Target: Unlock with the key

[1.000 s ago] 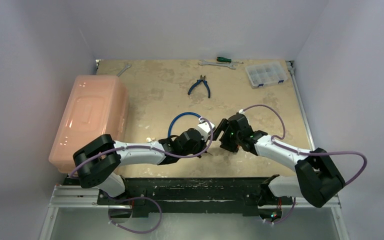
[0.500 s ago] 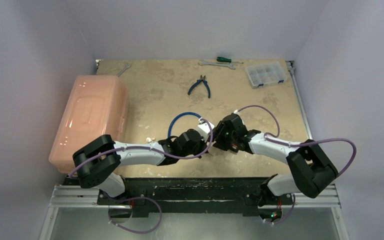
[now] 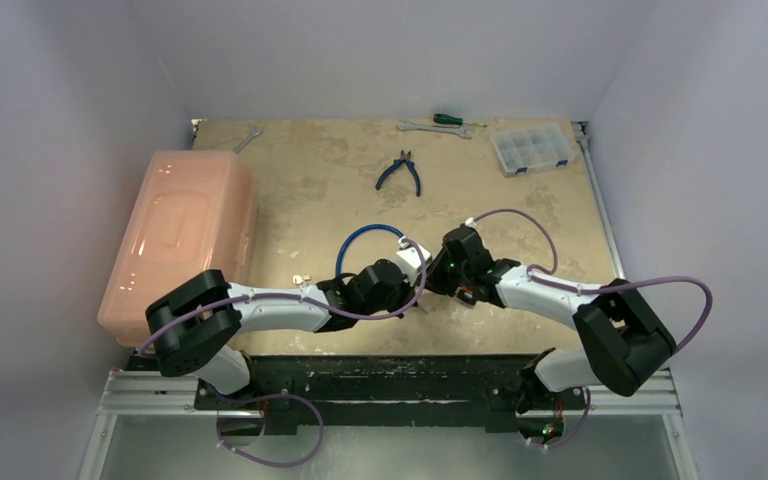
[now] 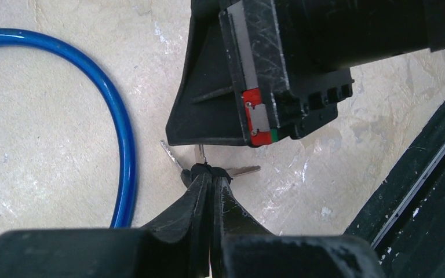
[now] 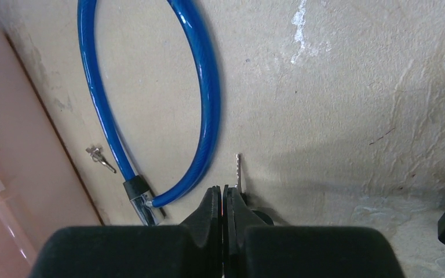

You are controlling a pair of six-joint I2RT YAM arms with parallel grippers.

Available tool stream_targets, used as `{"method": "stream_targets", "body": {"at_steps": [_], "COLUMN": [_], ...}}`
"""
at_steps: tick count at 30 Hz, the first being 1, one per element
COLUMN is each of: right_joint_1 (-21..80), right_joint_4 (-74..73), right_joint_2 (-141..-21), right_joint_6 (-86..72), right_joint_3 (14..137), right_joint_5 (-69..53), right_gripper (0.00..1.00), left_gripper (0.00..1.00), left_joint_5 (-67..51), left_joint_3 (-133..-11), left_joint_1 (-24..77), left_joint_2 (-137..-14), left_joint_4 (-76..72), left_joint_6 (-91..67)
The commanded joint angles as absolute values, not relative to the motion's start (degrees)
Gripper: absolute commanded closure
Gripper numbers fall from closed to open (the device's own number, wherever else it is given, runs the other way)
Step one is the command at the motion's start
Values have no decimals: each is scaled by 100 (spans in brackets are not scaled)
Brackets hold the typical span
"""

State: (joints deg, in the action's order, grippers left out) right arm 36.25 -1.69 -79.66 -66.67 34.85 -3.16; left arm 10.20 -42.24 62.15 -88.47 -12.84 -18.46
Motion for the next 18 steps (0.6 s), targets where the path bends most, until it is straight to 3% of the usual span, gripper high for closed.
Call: {"method": "stream_targets", "body": {"at_steps": [1,6,10,12,18], "right_joint_1": [3672,3679,3682,3682,3682], "right_joint_4": [-100,-141,-375,-515,-747], "right_joint_2": [-7971,-7934,-7808,-7732,-7579], "right_joint_6": [-6632,-6643,-6646,-6662,-6721], "right_joint_3": [3659,3650,3680,3712,3793], "right_joint_5": [-323,-324,-190,-110,-16], "right_gripper": [100,100,100,100,100], "left_gripper": [100,100,63,53,51], "left_joint_5": [987,1001,1184,1232,1172], "left_joint_3": [-4184,-4198,-4114,-4024,-3804], "left_joint_1": [6240,6249,6307,6334,6409], "left_joint_2": [-8687,-8705,-8521,-8389,-8316], "left_joint_4": [-1704,-1688,-1601,-1600,-1810], "left_joint_6": [-1850,-1865,-1863,-1850,-1873]}}
